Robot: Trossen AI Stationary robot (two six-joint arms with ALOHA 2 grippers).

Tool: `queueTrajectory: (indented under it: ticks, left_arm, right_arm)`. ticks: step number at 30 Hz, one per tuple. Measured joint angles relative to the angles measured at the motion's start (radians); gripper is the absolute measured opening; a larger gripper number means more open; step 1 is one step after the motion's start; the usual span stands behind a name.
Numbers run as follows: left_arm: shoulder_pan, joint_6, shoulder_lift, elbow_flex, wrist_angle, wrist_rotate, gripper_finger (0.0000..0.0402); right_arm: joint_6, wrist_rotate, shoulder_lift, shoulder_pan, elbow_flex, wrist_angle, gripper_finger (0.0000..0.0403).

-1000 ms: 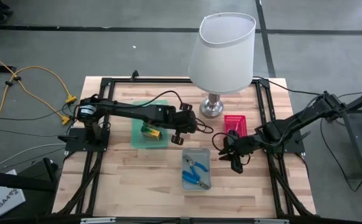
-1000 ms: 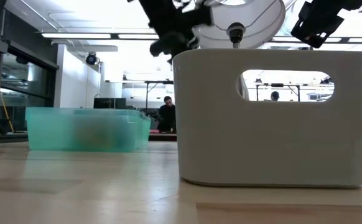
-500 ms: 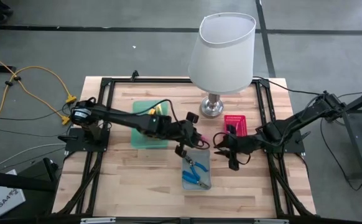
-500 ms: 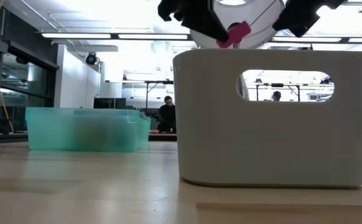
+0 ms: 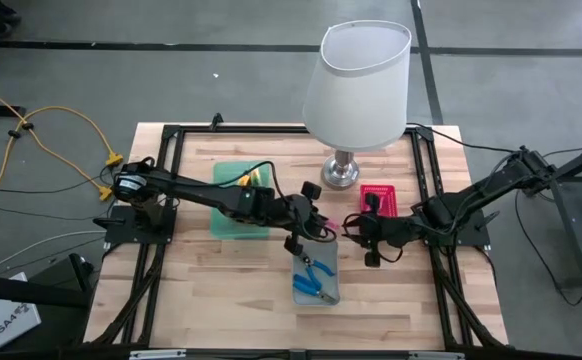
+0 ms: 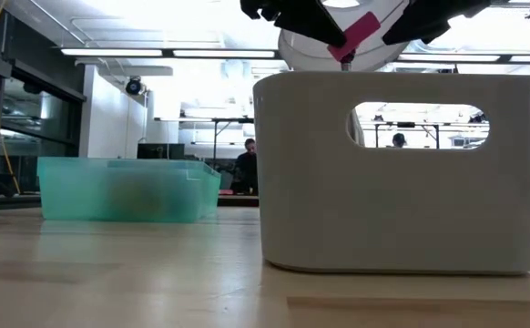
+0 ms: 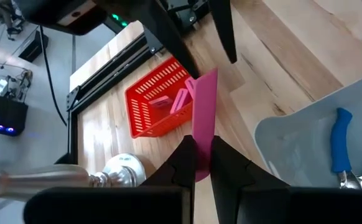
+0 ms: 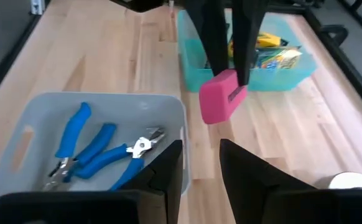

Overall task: Pick & Place School Supplies
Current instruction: Put the pink eraser into the red bin

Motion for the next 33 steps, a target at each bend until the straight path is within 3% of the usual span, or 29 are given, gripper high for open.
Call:
queueTrajectory:
  ticks: [6,33]
  left_arm:
    - [0.000,-0.004,0.000,0.000,0.008,0.000,0.0019]
    - [0.000,-0.178,0.000,0.000,0.064,0.000,0.0019]
  right_arm:
    - [-0.029,0.048,0.000,0.000,0.000,-0.002,0.0097]
    - [-0.162,0.046,0.000,-0.069,0.000,0.058,0.0097]
